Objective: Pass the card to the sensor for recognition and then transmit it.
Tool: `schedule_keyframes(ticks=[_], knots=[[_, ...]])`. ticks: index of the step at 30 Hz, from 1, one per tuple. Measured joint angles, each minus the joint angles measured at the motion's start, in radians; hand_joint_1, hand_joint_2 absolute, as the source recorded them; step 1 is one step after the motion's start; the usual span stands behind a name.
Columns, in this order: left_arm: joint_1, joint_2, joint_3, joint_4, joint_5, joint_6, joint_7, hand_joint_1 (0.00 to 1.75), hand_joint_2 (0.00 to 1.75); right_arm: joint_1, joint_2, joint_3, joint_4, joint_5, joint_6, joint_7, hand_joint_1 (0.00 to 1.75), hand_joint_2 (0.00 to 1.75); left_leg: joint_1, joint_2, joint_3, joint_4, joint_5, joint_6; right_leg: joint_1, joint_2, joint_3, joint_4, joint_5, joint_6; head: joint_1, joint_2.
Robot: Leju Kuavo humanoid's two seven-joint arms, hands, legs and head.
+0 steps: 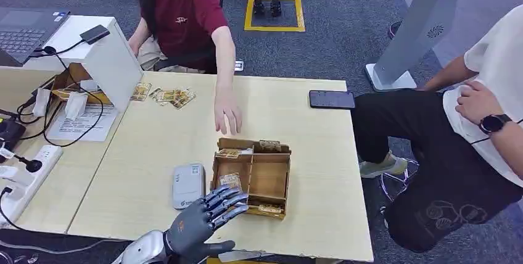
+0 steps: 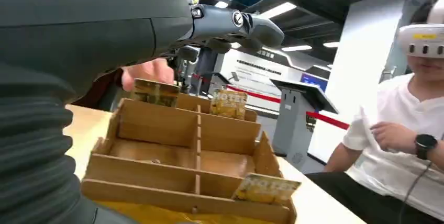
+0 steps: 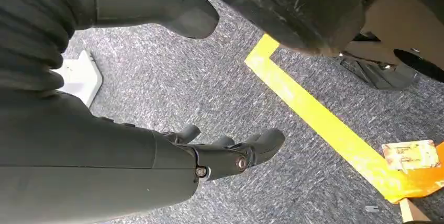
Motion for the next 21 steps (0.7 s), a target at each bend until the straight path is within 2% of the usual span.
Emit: schedule_keyframes(ticks=[11,21], knots=[[-0.035,-0.047,-0.037,0.054,-0.017,0.044,0.072,0.0,1.75,-0.006,0.001,0.0,-0.003,0.002,0.01,0.008,0.0,1.75,0.0,0.0,0.0,0.0,0.0,0.0,0.0,0.0,0.0,0.0,0.0,0.0,0.0,0.0],[-0.058,-0.085,-0.064,0.127,-0.033,0.068,0.103,0.0,1.75,-0.008,0.001,0.0,-0.008,0.008,0.011,0.011,0.0,1.75,0.0,0.0,0.0,0.0,0.0,0.0,0.0,0.0,0.0,0.0,0.0,0.0,0.0,0.0]])
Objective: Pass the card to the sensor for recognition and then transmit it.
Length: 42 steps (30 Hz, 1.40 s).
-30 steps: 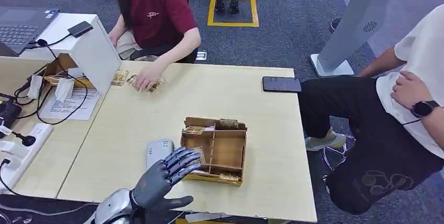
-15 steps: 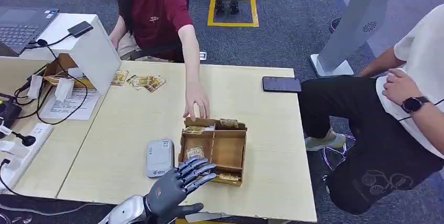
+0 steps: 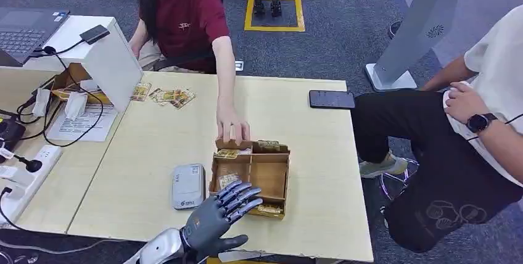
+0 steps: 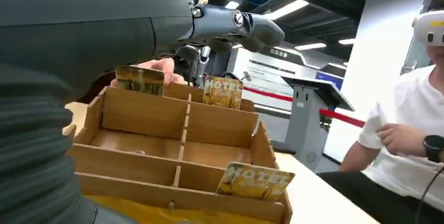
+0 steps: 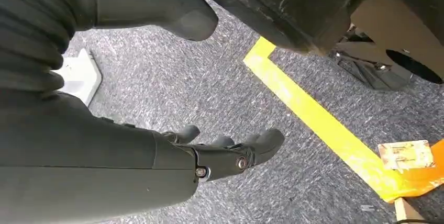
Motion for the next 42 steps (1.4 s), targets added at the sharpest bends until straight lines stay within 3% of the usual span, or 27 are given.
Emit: schedule_keyframes(ticks=[28,42], knots=[[-0.035,-0.069,-0.021,0.131,0.054,-0.01,0.021,0.0,1.75,-0.008,0.003,0.0,-0.009,0.003,0.002,0.011,0.0,1.75,0.0,0.0,0.0,0.0,0.0,0.0,0.0,0.0,0.0,0.0,0.0,0.0,0.0,0.0],[-0.057,-0.073,-0.021,0.168,0.057,0.017,0.054,0.0,1.75,-0.01,0.003,0.0,-0.009,0.006,0.002,0.014,0.0,1.75,0.0,0.0,0.0,0.0,0.0,0.0,0.0,0.0,0.0,0.0,0.0,0.0,0.0,0.0]])
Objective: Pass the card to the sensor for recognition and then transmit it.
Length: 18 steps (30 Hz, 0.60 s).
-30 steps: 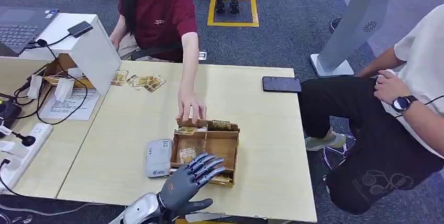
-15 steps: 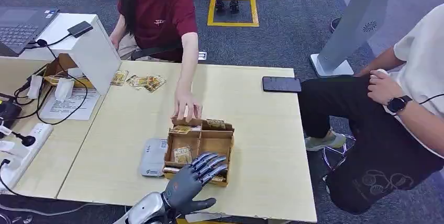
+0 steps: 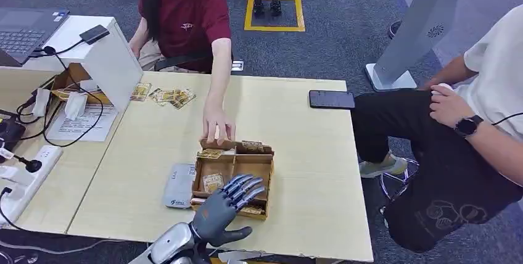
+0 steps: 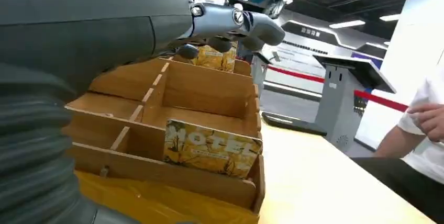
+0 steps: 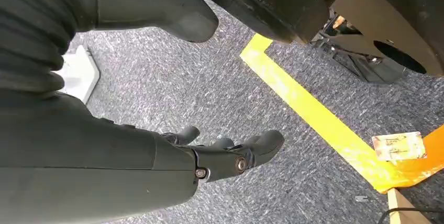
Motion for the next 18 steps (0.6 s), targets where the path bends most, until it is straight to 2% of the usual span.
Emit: schedule_keyframes(ticks=[5,14,15,18], knots=[[-0.007,0.0,0.003,0.005,-0.008,0.026,0.024,0.0,1.75,0.0,0.0,0.0,0.0,0.0,0.0,0.0,0.0,1.75,0.0,0.0,0.0,0.0,0.0,0.0,0.0,0.0,0.0,0.0,0.0,0.0,0.0,0.0],[-0.013,0.0,0.012,0.017,-0.008,0.029,0.026,0.0,1.75,0.0,0.0,0.0,0.0,0.0,0.0,-0.001,0.0,1.75,0.0,0.0,0.0,0.0,0.0,0.0,0.0,0.0,0.0,0.0,0.0,0.0,0.0,0.0],[-0.013,0.0,0.012,0.018,-0.008,0.029,0.026,1.75,1.75,0.0,0.0,0.0,0.0,0.0,0.0,-0.001,0.0,1.75,0.0,0.0,0.0,0.0,0.0,0.0,0.0,0.0,0.0,0.0,0.0,0.0,0.0,0.0],[-0.013,0.0,0.012,0.02,-0.011,0.028,0.02,1.75,1.75,0.0,0.0,0.0,0.0,0.0,0.0,-0.003,0.0,1.75,0.0,0.0,0.0,0.0,0.0,0.0,0.0,0.0,0.0,0.0,0.0,0.0,0.0,0.0]])
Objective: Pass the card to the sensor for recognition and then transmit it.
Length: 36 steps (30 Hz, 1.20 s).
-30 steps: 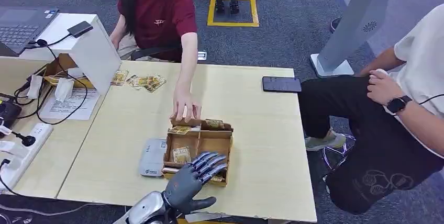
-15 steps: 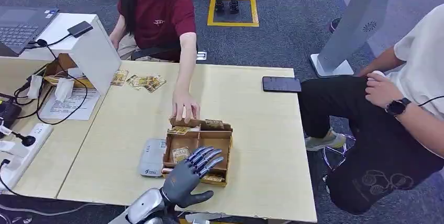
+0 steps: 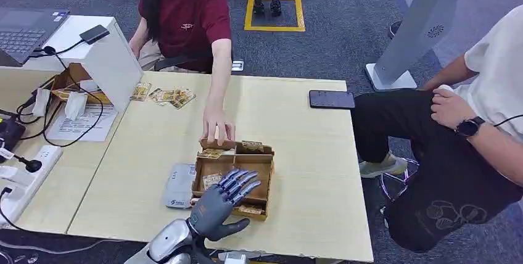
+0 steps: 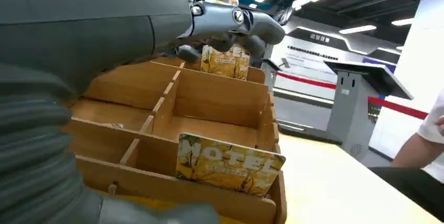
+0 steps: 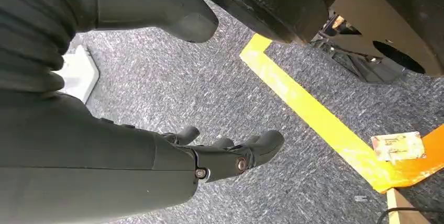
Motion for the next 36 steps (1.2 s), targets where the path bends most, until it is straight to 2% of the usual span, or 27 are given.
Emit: schedule_keyframes(ticks=[18,31,36], knots=[[0.0,0.002,0.005,0.002,0.034,-0.038,-0.027,1.75,1.75,0.0,0.0,0.0,0.0,-0.016,-0.001,-0.006,0.0,1.75,0.0,0.0,0.0,0.0,0.0,0.0,0.0,0.0,0.0,0.0,0.0,0.0,0.0,0.0],[0.0,0.002,0.006,0.007,0.054,-0.042,-0.042,1.75,1.75,0.0,0.0,-0.004,0.0,-0.024,-0.002,-0.018,0.0,1.75,0.0,0.0,0.0,0.0,0.0,0.0,0.0,0.0,0.0,0.0,0.0,0.0,0.0,0.0],[-0.001,0.01,0.041,-0.011,0.122,-0.042,-0.051,1.75,1.75,0.001,0.0,-0.005,0.0,-0.029,-0.002,-0.018,0.0,1.75,0.0,0.0,0.0,0.0,0.0,0.0,0.0,0.0,0.0,0.0,0.0,0.0,0.0,0.0]])
